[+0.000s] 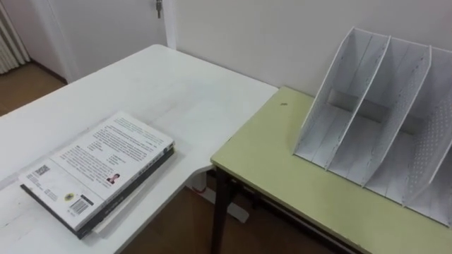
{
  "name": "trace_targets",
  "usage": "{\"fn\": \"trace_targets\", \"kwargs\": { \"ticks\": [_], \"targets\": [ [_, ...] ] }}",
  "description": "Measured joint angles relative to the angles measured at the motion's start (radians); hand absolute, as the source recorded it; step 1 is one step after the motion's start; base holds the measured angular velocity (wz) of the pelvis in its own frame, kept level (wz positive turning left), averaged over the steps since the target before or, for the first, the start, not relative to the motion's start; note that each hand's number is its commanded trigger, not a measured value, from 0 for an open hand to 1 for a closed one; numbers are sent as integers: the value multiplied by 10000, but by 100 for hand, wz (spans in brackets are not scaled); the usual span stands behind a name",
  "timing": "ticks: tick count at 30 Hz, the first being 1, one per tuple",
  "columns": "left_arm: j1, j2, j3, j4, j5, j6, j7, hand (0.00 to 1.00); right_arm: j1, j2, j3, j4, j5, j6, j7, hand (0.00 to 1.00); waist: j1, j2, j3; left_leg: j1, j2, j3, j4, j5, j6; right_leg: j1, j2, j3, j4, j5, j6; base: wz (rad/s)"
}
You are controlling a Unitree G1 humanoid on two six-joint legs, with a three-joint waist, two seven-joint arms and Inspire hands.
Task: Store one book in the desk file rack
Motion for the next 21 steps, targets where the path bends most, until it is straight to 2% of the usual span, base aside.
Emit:
{"fn": "trace_targets", "kwargs": {
  "ticks": [3, 9, 11, 16, 19, 21],
  "targets": [
    [2, -44, 121, -56, 22, 21, 21, 0, -2, -129, -29, 439, 22, 26, 128, 100, 36, 1, 3, -40, -1, -9, -13, 0, 0, -5, -2, 10, 2, 0, 0, -1],
    [-5, -61, 157, -80, 15, 88, 63, 0, -65, -953, 57, 1090, 149, 98, 208, 100, 177, -41, 31, -65, -12, -85, -20, 3, 2, -15, -4, -42, 3, 0, 0, 2],
    [-5, -60, 144, -104, 20, 102, 162, 0, -263, -1093, 161, 1420, 314, 111, 256, 100, 185, -74, 48, -65, -14, -116, -4, 4, 3, -6, -11, -122, 3, 0, 0, 0],
    [-5, 71, 168, -213, 28, 182, 201, 0, -423, -1308, 242, 2138, 409, 352, 649, 100, 224, -195, 35, -105, -21, -249, 84, 18, 2, -14, -46, -373, 1, 0, -1, 6],
    [-1, 136, 319, -209, 31, 278, 214, 0, -452, -1548, 501, 2648, 773, 433, 982, 100, 247, -289, -28, -151, -42, -324, 121, 29, 10, -9, -76, -495, 2, 0, -1, 9],
    [-1, 231, 323, -248, 58, 328, 219, 0, -529, -1555, 562, 2934, 801, 517, 1227, 100, 250, -323, -37, -161, -49, -337, 130, 32, 14, 3, -81, -496, 2, 0, -1, 2]
  ]
}}
